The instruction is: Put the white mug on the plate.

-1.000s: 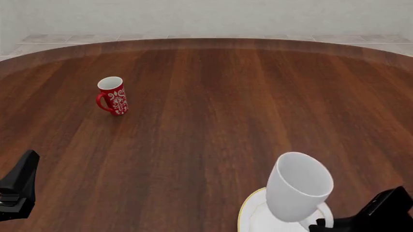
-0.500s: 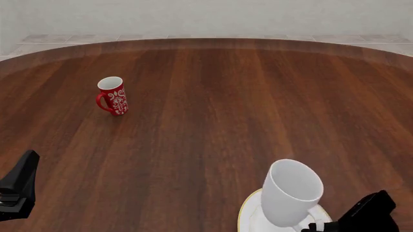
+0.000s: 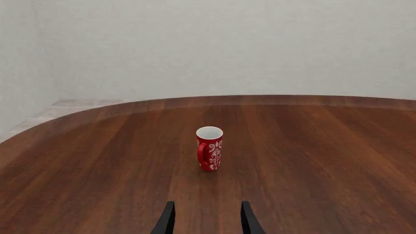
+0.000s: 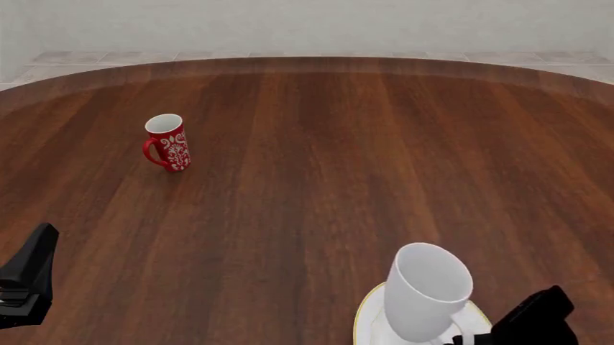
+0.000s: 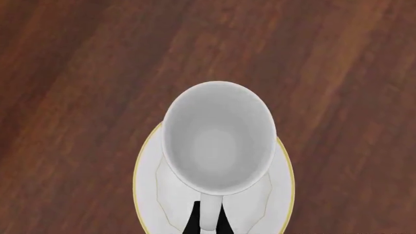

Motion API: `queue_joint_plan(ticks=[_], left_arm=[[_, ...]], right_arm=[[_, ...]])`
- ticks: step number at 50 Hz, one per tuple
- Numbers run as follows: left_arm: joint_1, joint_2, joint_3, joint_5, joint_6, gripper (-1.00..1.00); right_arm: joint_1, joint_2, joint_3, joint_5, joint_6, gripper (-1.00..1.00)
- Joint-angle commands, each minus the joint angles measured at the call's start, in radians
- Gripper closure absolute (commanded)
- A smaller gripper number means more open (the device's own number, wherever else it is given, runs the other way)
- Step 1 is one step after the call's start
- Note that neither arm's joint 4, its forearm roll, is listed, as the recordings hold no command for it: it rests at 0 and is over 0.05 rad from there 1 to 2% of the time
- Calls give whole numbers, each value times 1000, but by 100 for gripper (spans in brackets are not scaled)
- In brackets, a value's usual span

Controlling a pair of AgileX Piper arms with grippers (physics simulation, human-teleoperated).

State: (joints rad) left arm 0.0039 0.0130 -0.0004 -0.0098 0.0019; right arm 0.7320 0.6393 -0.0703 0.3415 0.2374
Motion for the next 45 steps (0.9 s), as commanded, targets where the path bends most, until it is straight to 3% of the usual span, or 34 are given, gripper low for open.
queue_joint_plan(ticks=[1,4,5,25,34,45], left_arm=[[0,0,0,0,0,-100],[0,0,0,0,0,-100],[0,0,0,0,0,-100],[0,0,0,0,0,-100],[0,0,0,0,0,-100],[0,0,0,0,0,-100]], right_arm=[[-11,-22,3,24,5,100],[-13,-31,3,35,4,100],[-13,-33,4,37,4,-100],[-27,-104,-6,113,-8,-100],[-46,-208,-43,245,-37,-100],[-94,-434,-147,531,-104,-100]])
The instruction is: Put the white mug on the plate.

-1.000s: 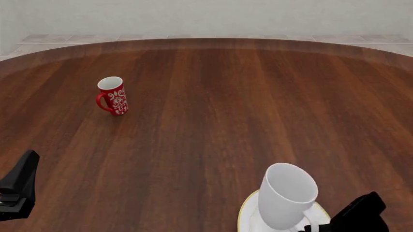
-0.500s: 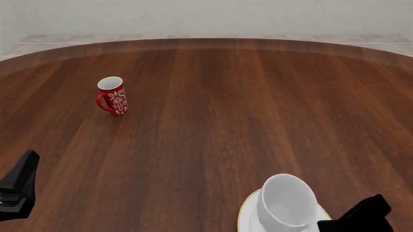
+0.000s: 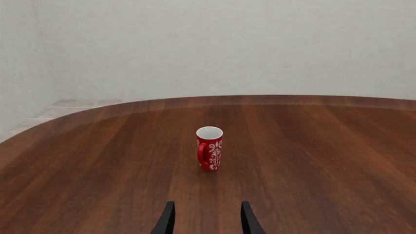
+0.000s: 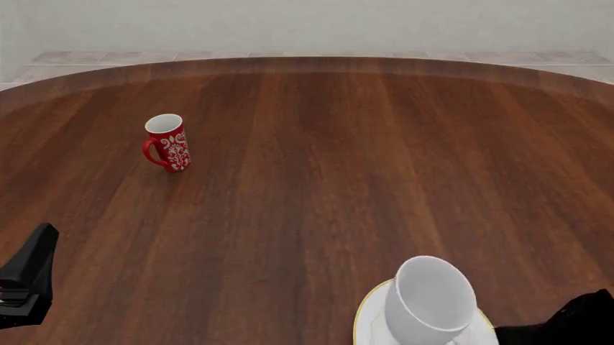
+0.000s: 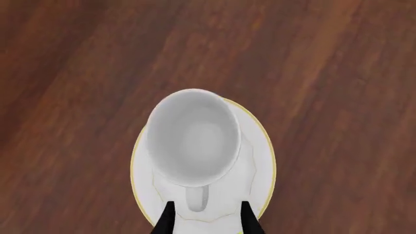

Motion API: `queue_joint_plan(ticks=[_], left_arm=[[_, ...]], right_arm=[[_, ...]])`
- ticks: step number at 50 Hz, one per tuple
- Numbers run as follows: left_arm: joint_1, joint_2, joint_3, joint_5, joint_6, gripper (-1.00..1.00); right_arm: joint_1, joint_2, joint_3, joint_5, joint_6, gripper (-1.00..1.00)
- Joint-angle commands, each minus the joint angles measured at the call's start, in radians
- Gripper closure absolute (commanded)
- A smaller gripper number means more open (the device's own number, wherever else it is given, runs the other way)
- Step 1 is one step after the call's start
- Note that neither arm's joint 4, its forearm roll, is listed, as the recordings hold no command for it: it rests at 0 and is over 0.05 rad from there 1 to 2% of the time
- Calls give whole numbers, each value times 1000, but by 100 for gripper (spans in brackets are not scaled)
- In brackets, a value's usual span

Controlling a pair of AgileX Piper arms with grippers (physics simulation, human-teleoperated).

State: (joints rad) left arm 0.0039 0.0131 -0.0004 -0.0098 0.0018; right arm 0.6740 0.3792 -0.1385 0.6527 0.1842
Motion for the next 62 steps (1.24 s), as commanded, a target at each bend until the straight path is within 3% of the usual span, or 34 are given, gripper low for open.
queue_joint_plan(ticks=[1,5,62], left_arm=[[0,0,0,0,0,-100],[0,0,0,0,0,-100],[0,0,0,0,0,-100]], right_arm=[[-37,-190,-90,242,-54,-100],[-50,-264,-136,343,-78,-100],[-50,-264,-136,343,-78,-100]])
